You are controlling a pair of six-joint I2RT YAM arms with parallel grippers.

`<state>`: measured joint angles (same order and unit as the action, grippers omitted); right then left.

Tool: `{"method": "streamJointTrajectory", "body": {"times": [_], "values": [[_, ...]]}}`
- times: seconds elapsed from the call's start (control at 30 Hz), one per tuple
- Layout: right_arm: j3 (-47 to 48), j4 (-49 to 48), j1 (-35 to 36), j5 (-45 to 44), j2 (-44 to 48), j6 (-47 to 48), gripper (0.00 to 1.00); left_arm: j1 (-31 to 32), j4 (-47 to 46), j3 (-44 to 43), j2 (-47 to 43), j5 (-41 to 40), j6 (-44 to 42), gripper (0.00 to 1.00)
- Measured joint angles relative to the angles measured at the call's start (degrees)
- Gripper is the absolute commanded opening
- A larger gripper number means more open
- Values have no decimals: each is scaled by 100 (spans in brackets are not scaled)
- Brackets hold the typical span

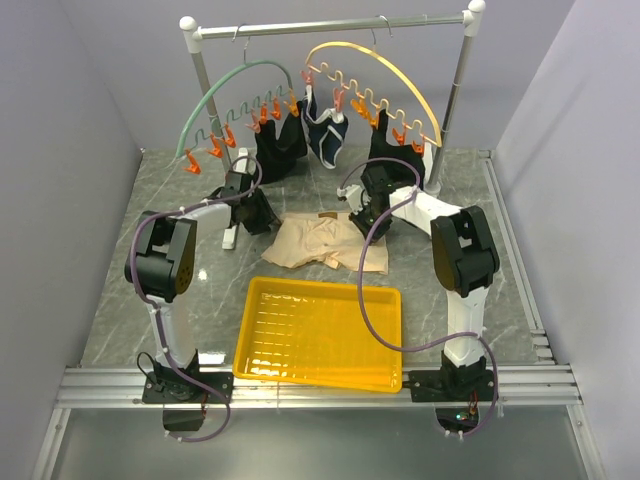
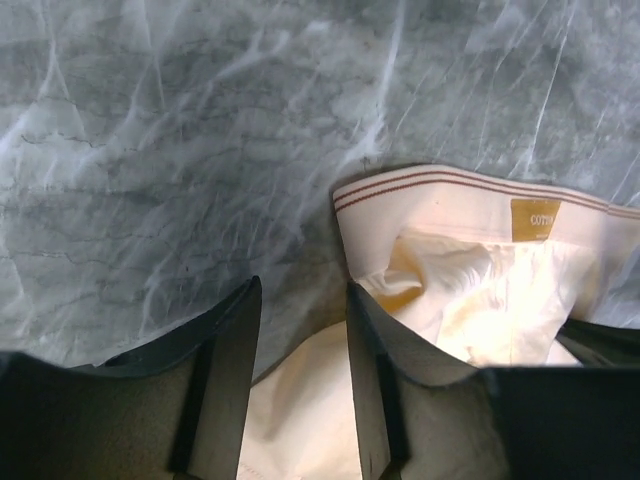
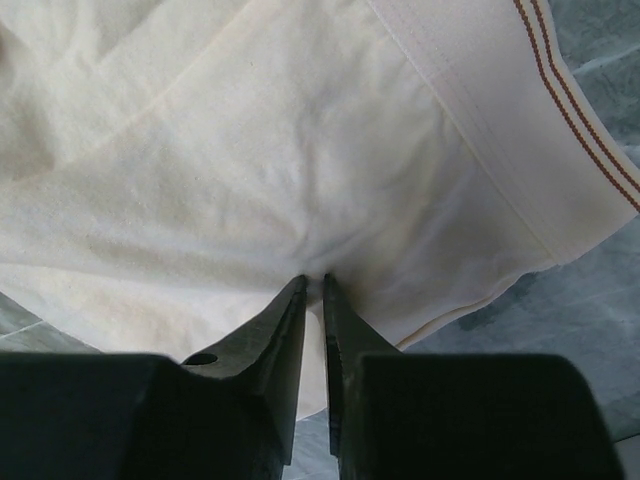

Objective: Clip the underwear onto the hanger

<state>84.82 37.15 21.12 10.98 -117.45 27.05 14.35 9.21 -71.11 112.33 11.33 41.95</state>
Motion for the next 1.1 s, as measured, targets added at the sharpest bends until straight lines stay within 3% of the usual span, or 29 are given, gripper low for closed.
{"method": "streamJointTrajectory", "body": {"times": [0.47,0.6,0.73,0.83,0.87,0.97,1.1], "values": [[-96,-13,28,0,68,170,14,-9,-599,153,-50,92,710,50],[-188,-37,39,0,142,225,14,-9,-730,149,-31,94,857,47],[-256,-39,48,-2,236,293,13,-7,-831,107,63,136,999,38],[-264,-39,50,-7,247,352,13,-2,-890,103,140,149,1054,25],[-267,-37,50,-7,247,374,13,-2,-931,107,142,140,1051,15],[-273,-46,50,-44,247,439,13,-2,-1209,129,138,125,957,0],[-348,-55,50,-76,247,549,12,-11,-1550,129,118,162,752,0]]}}
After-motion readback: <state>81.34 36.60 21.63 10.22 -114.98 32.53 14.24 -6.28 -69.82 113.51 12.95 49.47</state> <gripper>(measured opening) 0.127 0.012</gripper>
